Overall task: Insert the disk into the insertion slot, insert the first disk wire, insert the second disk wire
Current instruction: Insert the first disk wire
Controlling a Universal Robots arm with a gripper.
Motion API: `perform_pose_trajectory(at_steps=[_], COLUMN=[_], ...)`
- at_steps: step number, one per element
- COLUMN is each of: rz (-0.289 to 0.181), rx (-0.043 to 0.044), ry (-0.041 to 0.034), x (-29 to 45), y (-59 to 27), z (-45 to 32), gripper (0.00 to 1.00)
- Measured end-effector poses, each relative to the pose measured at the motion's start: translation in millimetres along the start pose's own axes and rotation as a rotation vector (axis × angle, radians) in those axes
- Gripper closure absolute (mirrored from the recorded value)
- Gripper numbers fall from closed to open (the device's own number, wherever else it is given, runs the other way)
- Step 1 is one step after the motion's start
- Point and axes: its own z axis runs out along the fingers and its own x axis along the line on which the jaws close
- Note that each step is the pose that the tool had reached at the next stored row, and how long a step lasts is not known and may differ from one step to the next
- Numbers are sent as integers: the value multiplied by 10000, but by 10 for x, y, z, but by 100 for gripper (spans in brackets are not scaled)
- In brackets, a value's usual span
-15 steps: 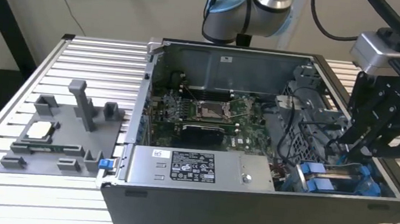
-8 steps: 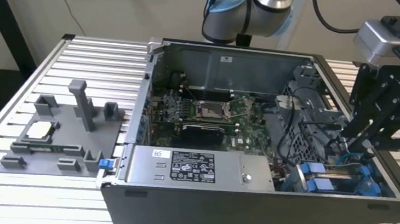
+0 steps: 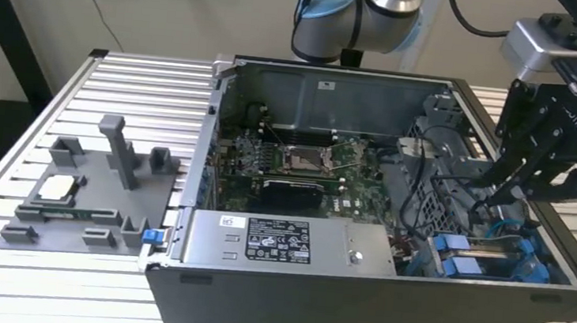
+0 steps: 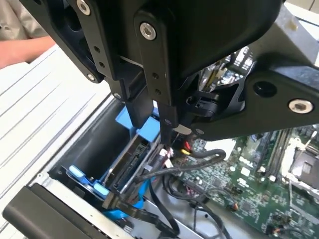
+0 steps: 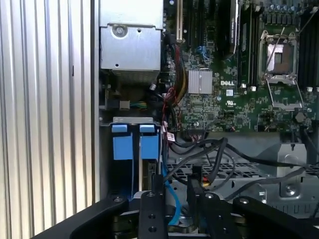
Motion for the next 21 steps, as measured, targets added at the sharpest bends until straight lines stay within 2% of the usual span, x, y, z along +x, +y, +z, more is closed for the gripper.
perform_pose_trajectory(at_steps=[3, 4, 7, 11, 13, 14, 15, 16, 17, 18, 21], rz=[-3, -4, -7, -8, -10, -11, -11, -12, -13, -14, -14], rx=[-6, -7, -9, 5, 7, 6, 5, 4, 3, 3, 3], ry=[-345, -433, -548, -609, -651, -716, -848, -1022, -1165, -1219, -1222], x=[-27, -26, -19, -9, -8, -8, -8, -8, -8, -7, -2], y=[10, 14, 18, 31, 32, 33, 33, 34, 34, 34, 34], z=[6, 11, 35, 100, 108, 108, 109, 108, 109, 111, 111], gripper=[0, 0, 0, 0, 0, 0, 0, 0, 0, 0, 0])
